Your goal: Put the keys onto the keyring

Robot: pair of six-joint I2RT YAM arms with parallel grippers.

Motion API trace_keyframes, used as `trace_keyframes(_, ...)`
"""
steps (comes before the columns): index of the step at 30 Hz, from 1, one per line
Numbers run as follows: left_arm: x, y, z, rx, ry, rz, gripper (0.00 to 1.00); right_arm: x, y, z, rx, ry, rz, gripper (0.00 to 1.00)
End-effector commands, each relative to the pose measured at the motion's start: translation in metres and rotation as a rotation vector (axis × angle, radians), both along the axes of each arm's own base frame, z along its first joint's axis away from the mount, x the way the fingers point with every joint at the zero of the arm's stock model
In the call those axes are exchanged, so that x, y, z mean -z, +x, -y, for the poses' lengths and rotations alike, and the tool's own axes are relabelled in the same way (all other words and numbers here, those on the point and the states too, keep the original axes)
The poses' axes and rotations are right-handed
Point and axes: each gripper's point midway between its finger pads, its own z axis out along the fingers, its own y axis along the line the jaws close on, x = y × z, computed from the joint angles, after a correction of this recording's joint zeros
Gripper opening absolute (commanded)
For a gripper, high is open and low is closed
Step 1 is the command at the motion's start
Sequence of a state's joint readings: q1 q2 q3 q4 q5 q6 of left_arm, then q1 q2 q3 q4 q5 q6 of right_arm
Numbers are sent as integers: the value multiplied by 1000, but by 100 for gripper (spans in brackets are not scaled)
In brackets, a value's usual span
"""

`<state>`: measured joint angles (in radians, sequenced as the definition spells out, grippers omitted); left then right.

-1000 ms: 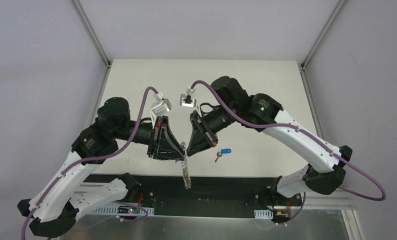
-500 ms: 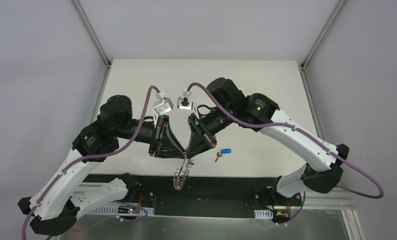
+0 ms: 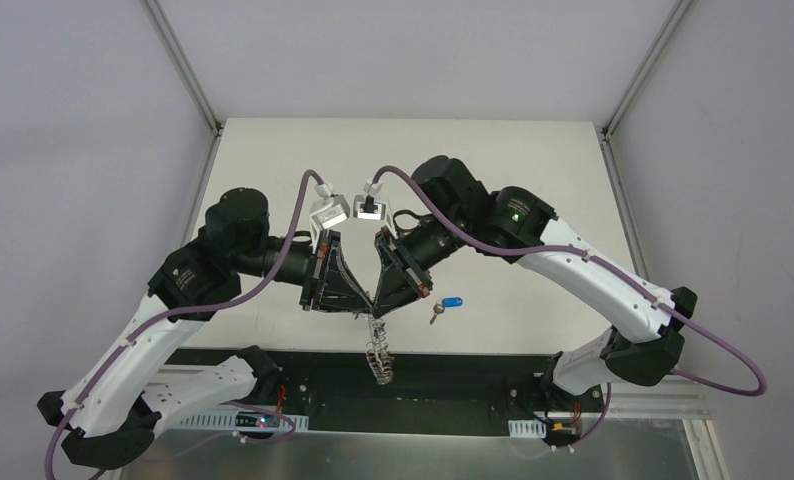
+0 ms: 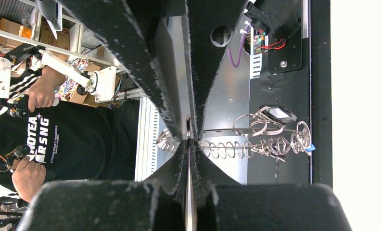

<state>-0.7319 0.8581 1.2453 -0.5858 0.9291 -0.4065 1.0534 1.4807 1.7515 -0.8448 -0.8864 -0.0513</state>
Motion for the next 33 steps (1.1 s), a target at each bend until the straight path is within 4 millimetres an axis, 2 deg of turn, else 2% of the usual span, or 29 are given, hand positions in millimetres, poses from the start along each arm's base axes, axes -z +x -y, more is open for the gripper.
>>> trace_keyframes(1, -11, 1, -1, -5, -19, 37, 0, -27, -7, 0, -29, 86, 19, 0)
trace_keyframes(10, -12, 9, -5, -55, -23, 115, 0, -32, -6, 2, -7, 114, 46, 0)
trace_keyframes(13, -20, 9, -9, -81, -46, 177, 0, -37, -3, 7, 29, 140, 93, 14)
trace_keyframes(15, -31, 11, -14, -114, -79, 242, 0, -44, 0, 14, 67, 178, 152, 30)
trace_keyframes(19, -63, 9, -23, -172, -208, 377, 0, -51, 16, 24, 180, 269, 301, 42)
trace_keyframes(23, -96, 2, -33, -213, -395, 522, 0, -57, 28, 28, 238, 377, 445, 44)
trace_keyframes(26, -110, -3, -41, -246, -514, 604, 0, -62, 27, 27, 216, 477, 519, 44)
trace_keyframes(33, -127, -5, -57, -336, -727, 698, 0, -90, 26, 13, 207, 677, 652, 40)
